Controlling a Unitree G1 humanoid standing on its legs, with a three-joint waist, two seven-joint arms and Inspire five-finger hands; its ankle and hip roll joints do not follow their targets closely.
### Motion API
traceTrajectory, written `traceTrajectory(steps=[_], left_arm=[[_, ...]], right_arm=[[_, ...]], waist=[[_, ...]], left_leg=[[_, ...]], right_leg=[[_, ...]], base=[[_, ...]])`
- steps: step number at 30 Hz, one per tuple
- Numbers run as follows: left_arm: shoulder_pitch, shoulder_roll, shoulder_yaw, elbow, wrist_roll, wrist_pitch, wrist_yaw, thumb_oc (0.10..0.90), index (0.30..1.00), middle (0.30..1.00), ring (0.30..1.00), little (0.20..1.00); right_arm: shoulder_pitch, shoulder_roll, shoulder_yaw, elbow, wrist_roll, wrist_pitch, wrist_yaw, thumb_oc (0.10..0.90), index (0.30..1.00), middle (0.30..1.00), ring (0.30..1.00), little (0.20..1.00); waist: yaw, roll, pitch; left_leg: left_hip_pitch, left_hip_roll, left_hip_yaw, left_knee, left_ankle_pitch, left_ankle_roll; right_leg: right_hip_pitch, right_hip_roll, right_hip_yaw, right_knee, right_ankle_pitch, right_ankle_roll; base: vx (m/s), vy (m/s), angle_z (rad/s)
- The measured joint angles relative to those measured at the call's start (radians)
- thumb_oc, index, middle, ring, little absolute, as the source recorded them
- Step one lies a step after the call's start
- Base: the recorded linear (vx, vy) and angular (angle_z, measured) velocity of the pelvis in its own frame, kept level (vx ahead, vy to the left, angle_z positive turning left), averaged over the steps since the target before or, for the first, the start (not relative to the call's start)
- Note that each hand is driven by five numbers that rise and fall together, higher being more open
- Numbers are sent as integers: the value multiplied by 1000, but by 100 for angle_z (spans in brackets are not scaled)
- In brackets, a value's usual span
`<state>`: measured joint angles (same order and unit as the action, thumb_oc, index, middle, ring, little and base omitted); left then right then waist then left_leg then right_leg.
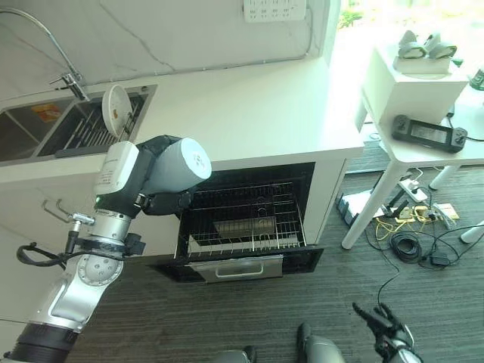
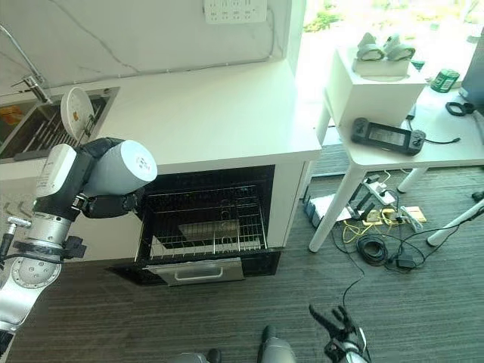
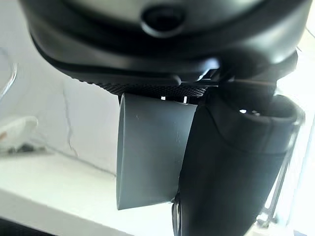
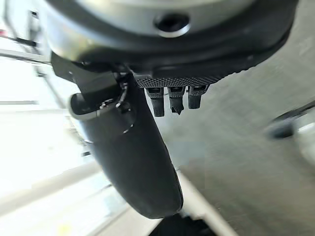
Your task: Place the dishes in the dishwasher.
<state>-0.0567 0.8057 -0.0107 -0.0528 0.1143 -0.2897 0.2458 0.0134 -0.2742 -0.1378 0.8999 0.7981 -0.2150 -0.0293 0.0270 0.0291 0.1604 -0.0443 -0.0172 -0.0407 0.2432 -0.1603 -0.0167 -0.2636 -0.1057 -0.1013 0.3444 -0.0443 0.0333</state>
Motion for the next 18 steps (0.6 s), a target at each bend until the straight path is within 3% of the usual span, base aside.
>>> traceTrajectory(steps=[1,3,7,10,11,13,18], left_arm=[[1,-67,0,16,-76,-1,-23,400,300,300,300,300],[1,-92,-5,41,-148,-12,-63,400,300,300,300,300],[14,-217,-4,75,-268,-52,-61,400,300,300,300,300],[36,-327,5,99,-309,-104,-34,400,300,300,300,300],[36,-330,5,100,-308,-105,-32,400,300,300,300,300],[37,-415,-4,132,-281,-119,91,400,300,300,300,300],[37,-448,-5,156,-101,-125,372,400,300,300,300,300]], right_arm=[[7,5,-30,-100,30,-40,2,800,900,900,900,900],[-8,5,-50,-187,53,-122,3,800,900,900,900,900],[23,5,-96,-504,89,-183,21,800,900,900,900,900],[29,5,-100,-722,87,-193,57,800,900,900,900,900],[29,5,-100,-728,87,-193,59,800,900,900,900,900],[17,4,-68,-820,64,-211,109,800,900,900,900,900],[26,-14,7,-906,68,-191,172,800,900,900,900,900]], waist=[[-2,-3,-2],[-34,-18,-9],[-58,-26,-10],[-83,-28,-10],[-83,-28,-9],[-103,-32,-8],[-111,-37,-7]], left_leg=[[13,0,20,-2,-1,1],[16,2,29,3,-1,2],[30,7,63,5,-7,7],[34,10,86,8,-9,8],[34,11,87,8,-9,8],[42,15,95,2,-9,8],[48,21,122,-11,-8,8]], right_leg=[[4,4,14,-3,6,0],[11,6,16,-16,15,6],[12,6,25,-22,26,16],[10,11,32,-32,42,12],[10,12,33,-32,43,12],[18,19,42,-47,51,15],[12,20,40,-63,59,18]], base=[[15,-38,-29],[25,-30,-24],[5,2,-28],[-6,14,-22],[1,15,-24],[15,18,-16],[12,-1,-18]])
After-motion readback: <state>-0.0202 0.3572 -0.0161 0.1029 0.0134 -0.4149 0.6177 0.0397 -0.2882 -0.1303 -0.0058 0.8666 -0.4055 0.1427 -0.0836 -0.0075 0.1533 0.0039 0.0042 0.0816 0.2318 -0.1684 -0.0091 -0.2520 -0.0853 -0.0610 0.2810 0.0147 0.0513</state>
